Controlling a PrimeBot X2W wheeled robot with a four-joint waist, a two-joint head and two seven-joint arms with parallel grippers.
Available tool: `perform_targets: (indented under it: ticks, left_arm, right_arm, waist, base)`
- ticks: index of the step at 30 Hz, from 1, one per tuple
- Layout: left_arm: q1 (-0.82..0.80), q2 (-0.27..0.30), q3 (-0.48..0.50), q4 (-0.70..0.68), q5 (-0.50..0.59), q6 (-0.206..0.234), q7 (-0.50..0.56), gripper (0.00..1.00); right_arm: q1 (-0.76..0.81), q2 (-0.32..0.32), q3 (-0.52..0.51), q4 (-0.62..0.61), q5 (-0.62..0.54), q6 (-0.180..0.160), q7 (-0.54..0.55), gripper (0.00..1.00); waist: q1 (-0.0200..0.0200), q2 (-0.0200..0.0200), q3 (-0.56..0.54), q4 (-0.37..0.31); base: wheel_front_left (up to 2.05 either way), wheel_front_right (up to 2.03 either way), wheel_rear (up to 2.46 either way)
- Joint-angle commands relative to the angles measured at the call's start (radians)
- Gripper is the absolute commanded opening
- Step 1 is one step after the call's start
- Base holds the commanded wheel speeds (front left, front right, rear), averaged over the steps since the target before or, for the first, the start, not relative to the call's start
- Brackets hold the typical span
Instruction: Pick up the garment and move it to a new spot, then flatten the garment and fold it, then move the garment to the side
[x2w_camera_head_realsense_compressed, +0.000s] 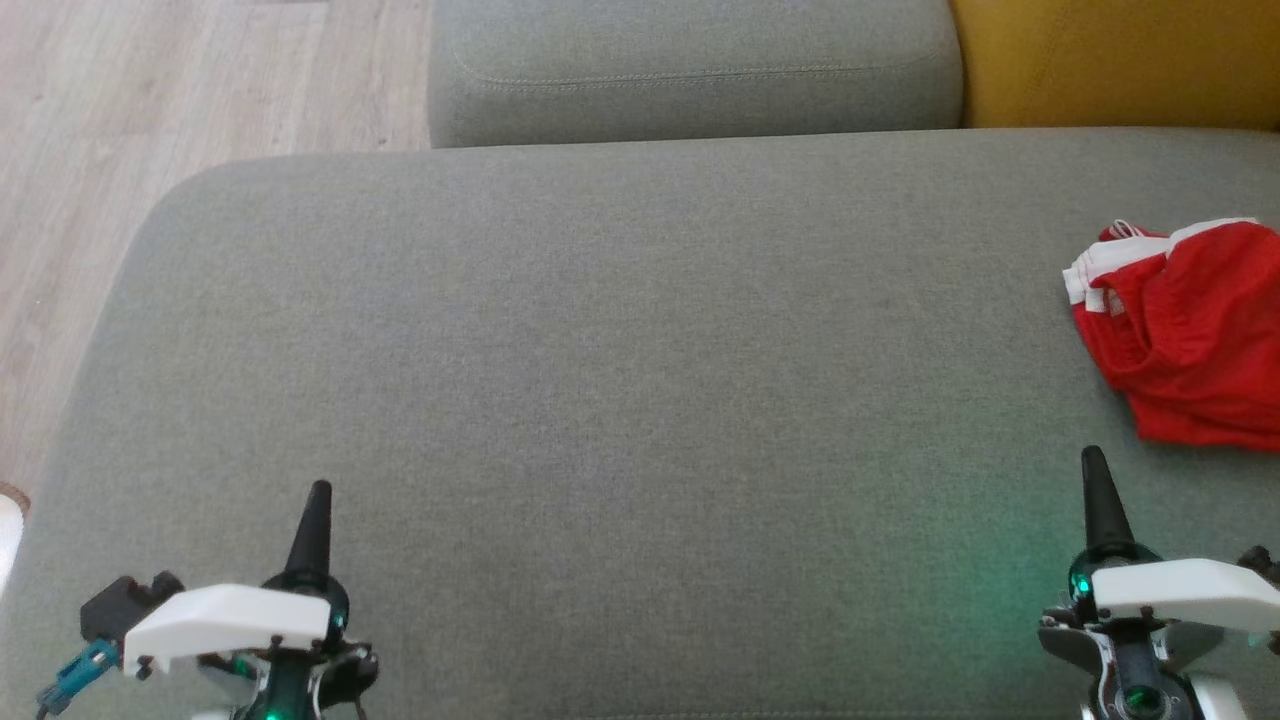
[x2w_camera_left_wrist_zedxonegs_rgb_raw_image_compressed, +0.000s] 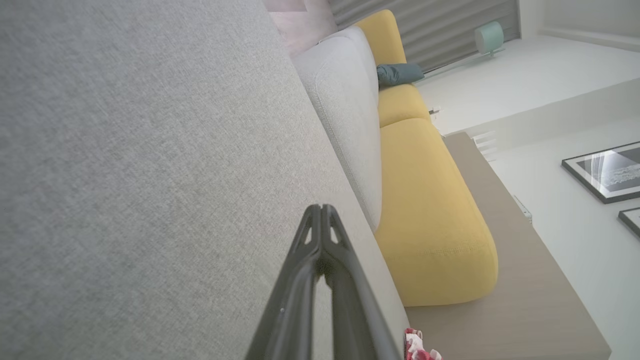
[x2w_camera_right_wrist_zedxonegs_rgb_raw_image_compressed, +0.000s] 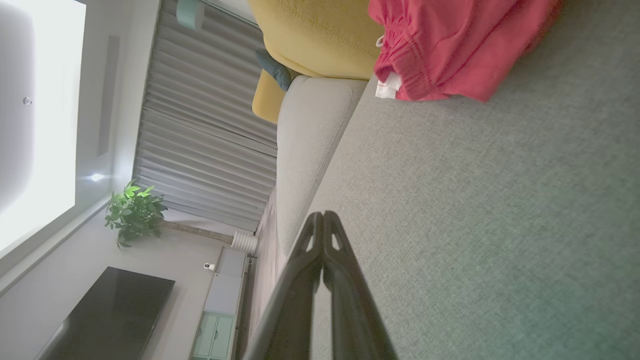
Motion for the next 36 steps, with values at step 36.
perform_targets:
  ticks: [36]
  left_arm:
    - [-0.096,0.012,0.134,-0.046,-0.393,-0.072,0.111,0.0]
  right_arm:
    - [-0.091,-0.014,-0.03,-0.037,0.417,0.007,0.077,0.0]
  waist:
    - [0.0,0.0,0.001,-0.011]
  base:
    - [0.0,0.0,0.0]
